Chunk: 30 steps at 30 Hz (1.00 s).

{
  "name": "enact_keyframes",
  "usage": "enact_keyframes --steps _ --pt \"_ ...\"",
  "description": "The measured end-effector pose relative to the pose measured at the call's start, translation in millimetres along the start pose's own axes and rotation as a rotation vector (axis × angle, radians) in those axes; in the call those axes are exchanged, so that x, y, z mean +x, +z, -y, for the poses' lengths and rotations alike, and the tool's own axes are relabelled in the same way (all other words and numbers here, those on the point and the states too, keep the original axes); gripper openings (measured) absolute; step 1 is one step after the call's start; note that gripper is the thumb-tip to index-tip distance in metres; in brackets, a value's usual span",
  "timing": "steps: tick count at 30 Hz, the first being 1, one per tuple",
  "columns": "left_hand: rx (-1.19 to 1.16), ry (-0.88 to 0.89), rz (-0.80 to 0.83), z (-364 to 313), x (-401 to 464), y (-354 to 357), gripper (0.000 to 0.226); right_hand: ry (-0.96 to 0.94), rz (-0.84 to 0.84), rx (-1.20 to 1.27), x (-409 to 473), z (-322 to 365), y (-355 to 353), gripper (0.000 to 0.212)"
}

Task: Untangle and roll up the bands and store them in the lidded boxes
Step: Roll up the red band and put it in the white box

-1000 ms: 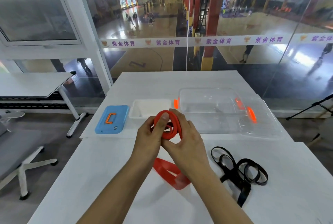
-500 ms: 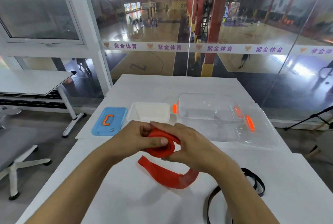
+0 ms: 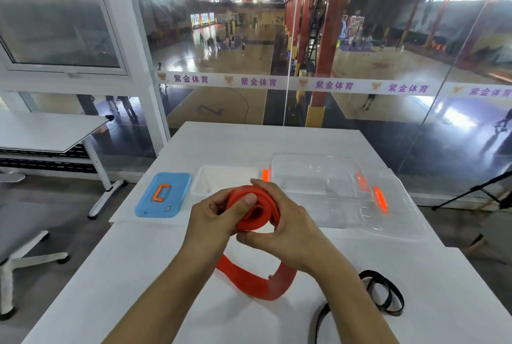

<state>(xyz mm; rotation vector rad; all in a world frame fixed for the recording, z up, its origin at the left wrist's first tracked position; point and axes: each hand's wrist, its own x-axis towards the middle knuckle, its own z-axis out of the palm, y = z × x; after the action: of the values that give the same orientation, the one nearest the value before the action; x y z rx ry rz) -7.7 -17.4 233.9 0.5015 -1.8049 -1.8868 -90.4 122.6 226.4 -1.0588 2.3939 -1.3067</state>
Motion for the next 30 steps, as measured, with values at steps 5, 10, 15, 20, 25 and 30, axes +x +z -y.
enact_keyframes --steps 5,10,15,20,25,30 --pt "-0.228 -0.078 -0.108 2.8 0.4 17.2 0.044 0.022 -0.331 0.037 -6.7 9.4 34.8 0.090" --pt "-0.269 -0.131 -0.125 5.1 -1.7 23.9 0.044 0.079 -0.406 0.006 -5.1 9.8 45.9 0.081" --pt "-0.290 -0.218 -0.034 12.2 -2.6 13.3 0.044 0.050 -0.260 -0.059 -3.8 2.5 39.0 0.074" --pt "-0.233 -0.286 0.066 19.3 -7.0 -3.9 0.048 -0.001 -0.063 -0.112 -4.9 -4.4 20.5 0.076" --pt "-0.025 -0.288 0.316 13.4 -1.1 -28.6 0.046 -0.069 0.131 -0.216 -6.1 -6.6 -2.4 0.085" --pt "0.384 -0.173 0.531 -13.4 10.6 -35.7 0.042 -0.143 0.248 -0.293 -5.9 9.3 -7.5 0.093"
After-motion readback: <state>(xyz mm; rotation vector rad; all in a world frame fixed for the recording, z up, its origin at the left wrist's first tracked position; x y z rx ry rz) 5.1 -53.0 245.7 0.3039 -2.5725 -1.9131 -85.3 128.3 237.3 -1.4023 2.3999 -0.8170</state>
